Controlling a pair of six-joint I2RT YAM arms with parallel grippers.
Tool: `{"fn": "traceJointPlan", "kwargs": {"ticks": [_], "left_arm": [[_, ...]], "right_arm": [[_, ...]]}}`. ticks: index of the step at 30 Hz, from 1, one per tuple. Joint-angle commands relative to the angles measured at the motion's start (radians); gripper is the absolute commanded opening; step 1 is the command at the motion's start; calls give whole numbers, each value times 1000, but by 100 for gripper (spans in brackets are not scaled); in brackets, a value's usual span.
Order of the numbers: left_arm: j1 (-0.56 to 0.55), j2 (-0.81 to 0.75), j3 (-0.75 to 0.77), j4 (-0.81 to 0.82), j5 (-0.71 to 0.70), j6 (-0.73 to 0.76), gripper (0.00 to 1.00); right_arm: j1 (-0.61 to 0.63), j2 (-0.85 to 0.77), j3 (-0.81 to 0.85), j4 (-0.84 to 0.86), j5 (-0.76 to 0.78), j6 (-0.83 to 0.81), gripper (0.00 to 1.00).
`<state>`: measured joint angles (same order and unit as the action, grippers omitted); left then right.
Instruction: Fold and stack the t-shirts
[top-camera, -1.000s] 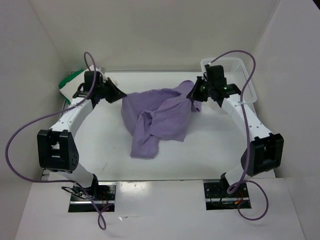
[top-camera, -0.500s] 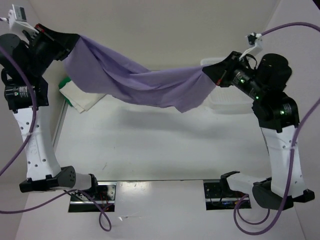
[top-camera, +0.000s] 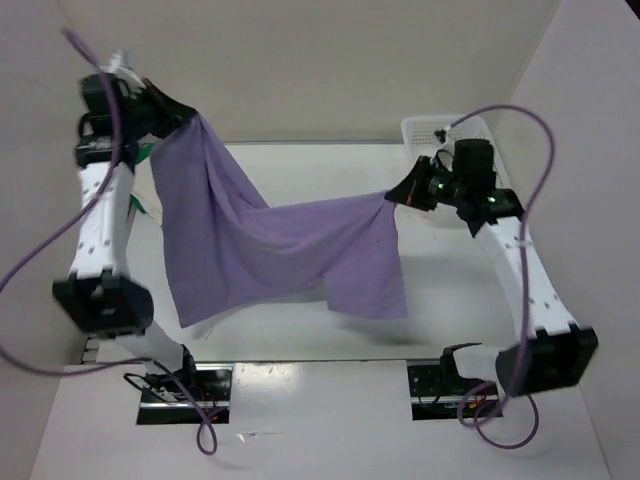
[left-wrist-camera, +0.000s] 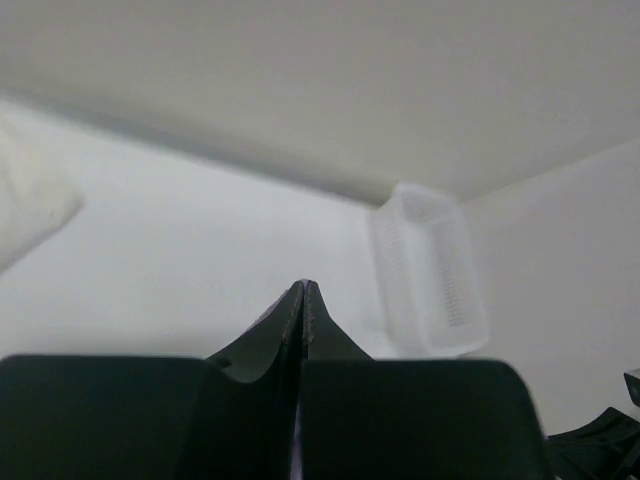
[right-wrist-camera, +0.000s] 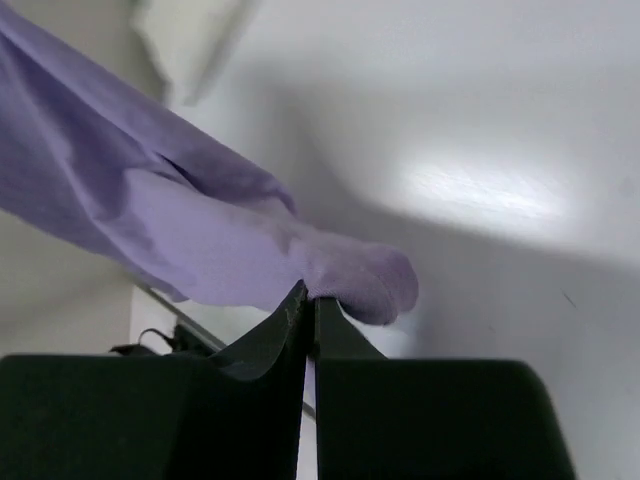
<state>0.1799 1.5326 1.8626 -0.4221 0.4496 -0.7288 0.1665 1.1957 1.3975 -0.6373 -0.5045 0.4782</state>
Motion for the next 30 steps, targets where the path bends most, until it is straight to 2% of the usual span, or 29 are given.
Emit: {"fn": "traceJointPlan", "kwargs": {"ticks": [1, 3, 6, 7, 8, 10, 11, 12, 15, 16, 17, 18, 19, 21, 22, 23, 25, 26, 27, 28, 30], "left_arm": [[-62, 268, -76, -4, -31, 75, 0], [-101, 428, -39, -4, -61, 94, 0], [-144, 630, 137, -29, -75, 94, 0], [-154, 676, 277, -58, -75, 94, 0], [-163, 764, 358, -79, -75, 94, 0], [-177, 839, 520, -144, -75, 94, 0], [-177, 875, 625, -144, -66, 80, 2], [-177, 865, 615, -127, -57, 71, 14], [-177, 778, 499, -81, -96, 89, 45], [-177, 750, 459, -81, -113, 118, 69], [-177, 686, 413, -69, -127, 133, 85], [-177, 651, 362, -69, -137, 144, 94], [-177, 612, 239, -51, -146, 144, 100], [-152, 480, 89, -17, -146, 144, 100], [-143, 390, 16, 17, -122, 134, 100], [-134, 345, -120, 17, -121, 134, 100], [-134, 219, -247, 28, -109, 134, 100], [-134, 177, -310, 28, -100, 134, 100], [-134, 135, -435, 17, -91, 125, 100], [-134, 56, -503, 17, -77, 115, 96], [-134, -26, -638, 7, -51, 74, 70]], "right_arm": [[-88, 131, -181, 120, -14, 25, 5], [-123, 206, -196, 171, 7, 51, 3], [-133, 373, -140, 183, 61, 65, 2], [-133, 396, -121, 183, 82, 65, 2], [-133, 415, -102, 183, 98, 65, 2], [-133, 461, -37, 183, 110, 56, 2], [-133, 473, -20, 174, 125, 56, 2], [-133, 485, 19, 174, 138, 56, 5], [-133, 524, 66, 165, 168, 68, 9], [-133, 533, 75, 165, 169, 77, 10], [-133, 533, 86, 165, 185, 77, 12], [-133, 533, 86, 165, 213, 88, 15], [-133, 533, 86, 165, 231, 97, 20], [-133, 519, 86, 165, 260, 97, 25], [-133, 509, 86, 154, 274, 106, 38], [-133, 495, 72, 154, 274, 106, 43], [-133, 473, 48, 154, 284, 118, 55], [-133, 463, 13, 154, 265, 128, 57], [-133, 441, -9, 163, 253, 128, 59], [-133, 429, -31, 172, 233, 138, 59], [-124, 388, -97, 172, 233, 138, 59]]}}
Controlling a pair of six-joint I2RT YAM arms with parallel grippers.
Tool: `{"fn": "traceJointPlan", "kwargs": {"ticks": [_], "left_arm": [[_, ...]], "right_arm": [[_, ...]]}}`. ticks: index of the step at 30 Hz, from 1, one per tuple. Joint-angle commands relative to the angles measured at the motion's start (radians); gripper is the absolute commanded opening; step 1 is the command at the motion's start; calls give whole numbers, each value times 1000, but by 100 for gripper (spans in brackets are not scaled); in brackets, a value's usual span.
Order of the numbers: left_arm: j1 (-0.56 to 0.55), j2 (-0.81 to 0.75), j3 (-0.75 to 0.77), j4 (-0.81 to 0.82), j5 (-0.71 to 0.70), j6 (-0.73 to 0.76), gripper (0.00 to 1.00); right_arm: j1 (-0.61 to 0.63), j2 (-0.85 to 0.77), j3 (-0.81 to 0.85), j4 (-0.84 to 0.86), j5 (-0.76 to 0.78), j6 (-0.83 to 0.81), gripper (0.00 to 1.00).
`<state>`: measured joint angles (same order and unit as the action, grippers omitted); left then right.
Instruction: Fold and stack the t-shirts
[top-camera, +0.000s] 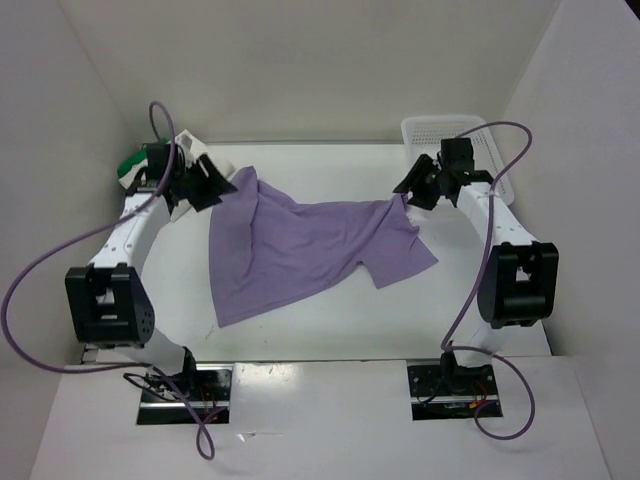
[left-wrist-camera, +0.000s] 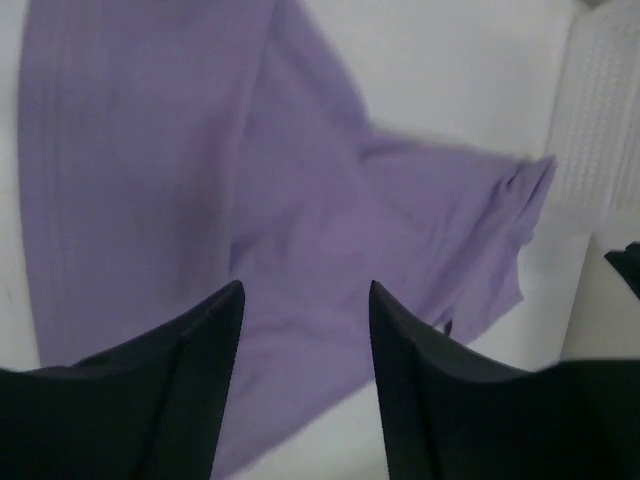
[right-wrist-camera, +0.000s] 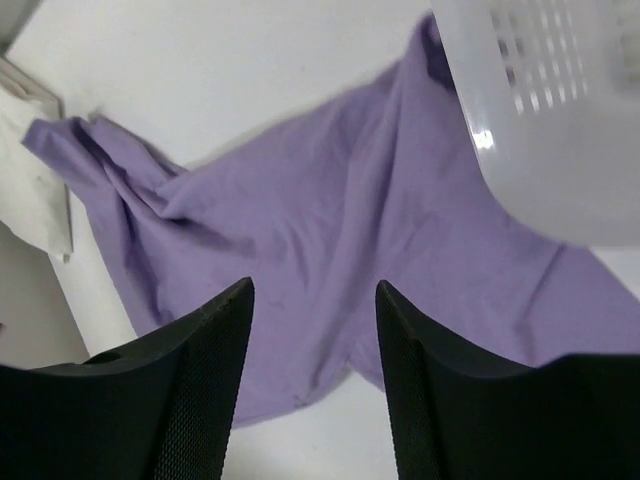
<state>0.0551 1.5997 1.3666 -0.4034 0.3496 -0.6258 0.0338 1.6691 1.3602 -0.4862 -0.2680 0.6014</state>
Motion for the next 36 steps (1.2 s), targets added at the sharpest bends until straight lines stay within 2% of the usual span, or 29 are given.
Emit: {"fn": "traceJointPlan", "kwargs": {"ticks": [1, 2, 4, 5, 6, 7, 9, 11, 13, 18, 21, 25, 28, 31, 32, 34, 36], "left_arm": [[-9, -166, -262, -31, 49, -47, 56], [-9, -203, -318, -52, 23, -67, 36], [-9, -315, -433, -92, 23, -149, 25], [-9, -351, -517, -115, -1, -175, 21], [-9, -388, -552, -162, -14, -202, 15], [-9, -443, -581, -191, -26, -257, 13], [-9, -443, -612, -283, -76, -299, 13], [-9, -455, -629, -296, -77, -351, 18], [-9, -455, -667, -296, -63, -393, 24], [-18, -540, -678, -420, -144, -425, 52], [-46, -570, -740, -434, -153, -517, 52], [-46, -549, -814, -370, -89, -601, 52], [-46, -567, -836, -339, -107, -679, 54], [-37, -720, -889, -298, -116, -826, 57], [-15, -833, -935, -298, -104, -901, 57], [-15, -933, -975, -310, -81, -949, 60], [-6, -948, -1027, -331, -81, -963, 60]], "right_arm": [[20, -97, -76, 31, -4, 15, 57], [20, -107, -107, 31, -4, 15, 47], [38, -127, -130, 18, -4, 6, 32], [38, -127, -130, 18, -4, -5, 20], [47, -127, -142, 6, -16, -17, 17], [48, -138, -154, 6, -16, -17, 15], [57, -138, -164, -3, -16, -26, 15], [57, -158, -173, -3, -28, -26, 15], [69, -158, -182, -14, -37, -26, 20], [90, -177, -237, -26, -59, -35, 22], [90, -187, -260, -26, -68, -35, 22], [110, -187, -271, -26, -100, -35, 23], [121, -207, -280, -26, -109, -35, 23], [121, -226, -280, -35, -119, -57, 26], [121, -238, -291, -44, -129, -69, 26], [121, -253, -300, -45, -140, -78, 26], [121, -276, -323, -34, -149, -78, 26]]}}
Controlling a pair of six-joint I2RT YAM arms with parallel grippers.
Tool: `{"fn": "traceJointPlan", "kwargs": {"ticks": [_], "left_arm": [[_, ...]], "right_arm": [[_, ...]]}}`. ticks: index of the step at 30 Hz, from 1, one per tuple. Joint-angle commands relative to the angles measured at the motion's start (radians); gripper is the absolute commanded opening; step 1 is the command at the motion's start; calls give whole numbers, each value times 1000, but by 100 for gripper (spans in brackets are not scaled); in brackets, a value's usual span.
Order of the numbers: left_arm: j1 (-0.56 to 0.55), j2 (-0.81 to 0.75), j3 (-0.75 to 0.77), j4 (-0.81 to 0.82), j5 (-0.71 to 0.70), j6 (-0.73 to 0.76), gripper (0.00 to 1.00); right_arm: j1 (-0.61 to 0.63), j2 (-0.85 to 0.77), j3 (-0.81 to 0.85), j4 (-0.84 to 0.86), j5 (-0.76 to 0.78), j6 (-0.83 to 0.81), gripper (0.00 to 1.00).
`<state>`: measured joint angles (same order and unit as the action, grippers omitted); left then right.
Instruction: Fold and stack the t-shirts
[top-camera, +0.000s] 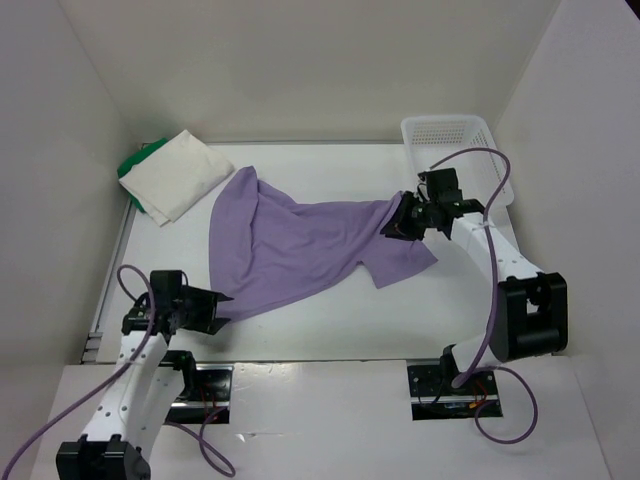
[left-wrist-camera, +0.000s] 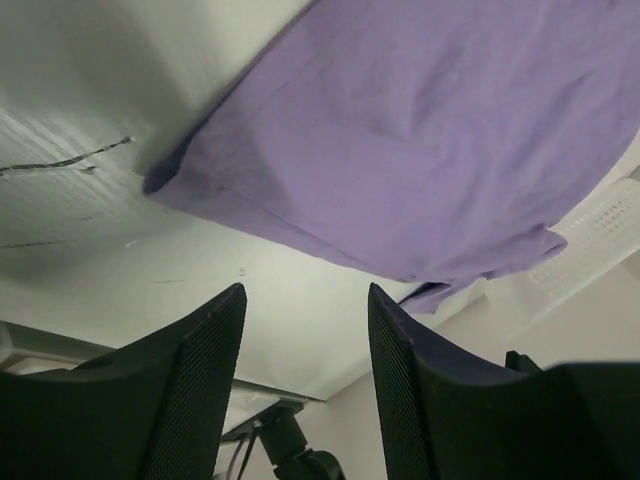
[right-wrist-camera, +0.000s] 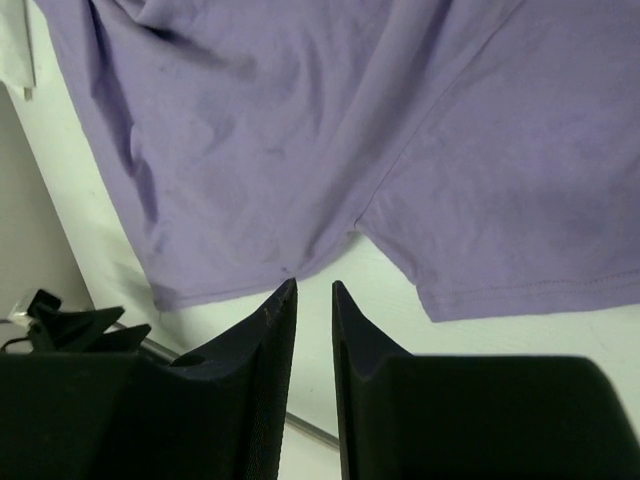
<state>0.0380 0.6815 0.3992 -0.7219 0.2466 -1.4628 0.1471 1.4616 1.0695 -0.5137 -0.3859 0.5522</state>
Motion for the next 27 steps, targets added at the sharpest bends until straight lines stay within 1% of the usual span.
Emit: {"fn": "traceJointPlan", "kwargs": {"ticks": [1, 5, 7, 9, 11, 14, 15, 16, 19, 23, 24, 26, 27], "left_arm": [[11, -39, -74, -25, 22, -126, 60], [11, -16, -33, -25, -62, -126, 60], [11, 42, -20, -16, -72, -105, 60], [-3, 129, 9, -16, -136, -56, 60], [-3, 177, 35, -25, -203, -28, 60], [-3, 234, 46, 10, -234, -19, 60], [-13, 256, 37, 10, -234, -10, 58], [-23, 268, 36, 24, -234, -10, 57], [-46, 288, 36, 33, -247, -10, 57], [-67, 332, 47, 88, -251, -10, 49], [-79, 345, 47, 88, -251, -10, 49], [-92, 381, 72, 113, -251, -10, 45], [-104, 391, 72, 113, -260, -10, 39]], "right_arm": [[8, -69, -32, -6, -47, -29, 26], [8, -89, -42, -6, -65, -38, 26], [19, -98, -42, 3, -65, -38, 27], [19, -109, -42, 14, -65, -38, 27], [19, -122, -51, 23, -65, -38, 27], [19, -132, -51, 23, -74, -38, 27], [19, -142, -51, 23, -74, -38, 27], [19, -142, -42, 23, -74, -38, 27], [19, -142, -32, 23, -74, -38, 27], [19, -142, -32, 23, -74, -38, 27], [19, -142, -23, 23, -74, -38, 27], [19, -133, -14, 23, -74, -29, 27], [19, -133, 1, 23, -74, -29, 27]]}}
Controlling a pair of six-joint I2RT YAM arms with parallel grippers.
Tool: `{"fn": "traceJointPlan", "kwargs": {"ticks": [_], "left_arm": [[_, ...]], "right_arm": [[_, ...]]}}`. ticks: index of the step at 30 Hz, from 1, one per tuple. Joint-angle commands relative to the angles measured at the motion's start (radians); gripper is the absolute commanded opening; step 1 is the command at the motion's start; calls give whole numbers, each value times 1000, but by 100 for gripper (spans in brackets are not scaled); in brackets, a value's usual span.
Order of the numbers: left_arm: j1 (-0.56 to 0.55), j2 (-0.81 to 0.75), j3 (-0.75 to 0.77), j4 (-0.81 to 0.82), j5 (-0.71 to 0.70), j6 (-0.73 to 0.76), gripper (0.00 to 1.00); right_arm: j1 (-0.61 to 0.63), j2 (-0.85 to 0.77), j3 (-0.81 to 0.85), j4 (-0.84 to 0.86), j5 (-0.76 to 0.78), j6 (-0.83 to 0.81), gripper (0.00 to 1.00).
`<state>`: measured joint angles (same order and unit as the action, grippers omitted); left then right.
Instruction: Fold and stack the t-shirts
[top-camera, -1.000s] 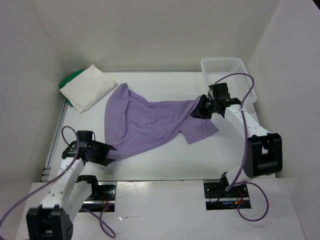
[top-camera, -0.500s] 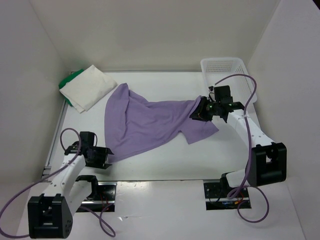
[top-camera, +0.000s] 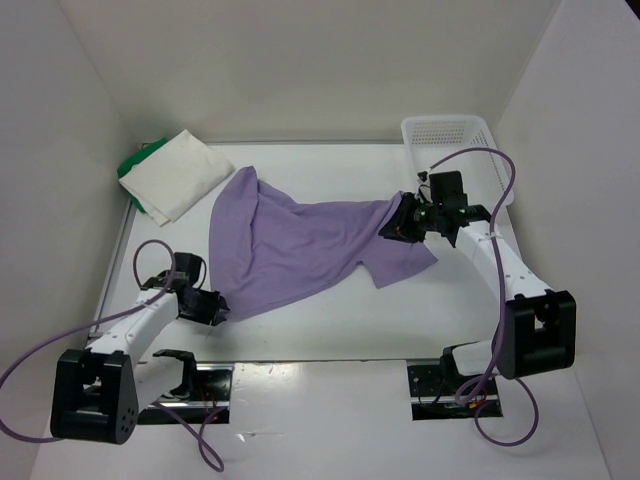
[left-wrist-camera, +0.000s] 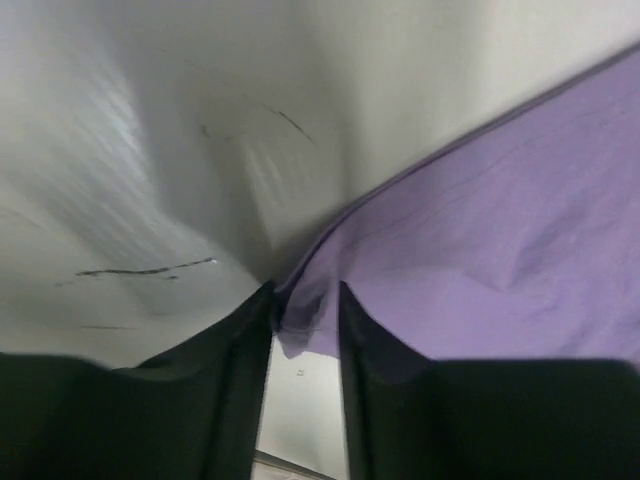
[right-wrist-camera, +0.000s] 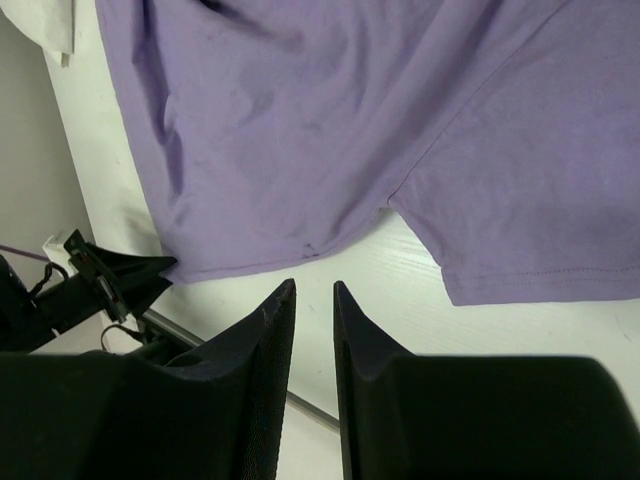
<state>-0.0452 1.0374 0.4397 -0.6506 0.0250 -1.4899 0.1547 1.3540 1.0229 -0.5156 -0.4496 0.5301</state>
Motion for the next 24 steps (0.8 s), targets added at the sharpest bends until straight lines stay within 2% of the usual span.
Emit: {"fn": "traceJointPlan", "kwargs": {"ticks": [1, 2, 3, 6, 10, 15, 17, 20, 24], "left_arm": [[-21, 35, 40, 55, -39, 17, 35], [-21, 47, 40, 55, -39, 17, 31], [-21, 47, 40, 68, -39, 17, 20], [-21, 24, 82, 81, -63, 28, 10], [21, 46, 165, 81, -73, 127, 0], [151, 142, 364, 144, -108, 328, 0], [177, 229, 469, 193, -113, 405, 0], [272, 355, 531, 282, -4, 463, 0], [335, 453, 611, 334, 16, 536, 0]], "right_arm": [[11, -26, 48, 14, -11, -7, 27], [11, -26, 58, 14, -2, -7, 27], [11, -17, 59, 14, -1, -7, 27], [11, -16, 59, 5, 18, -7, 28], [11, -6, 22, -6, 69, -7, 42], [0, -6, -39, -24, 195, 13, 55], [-9, -6, -61, -35, 225, 25, 57], [-18, -15, -101, -35, 275, 50, 59], [-18, 13, -113, -44, 298, 70, 60]]}}
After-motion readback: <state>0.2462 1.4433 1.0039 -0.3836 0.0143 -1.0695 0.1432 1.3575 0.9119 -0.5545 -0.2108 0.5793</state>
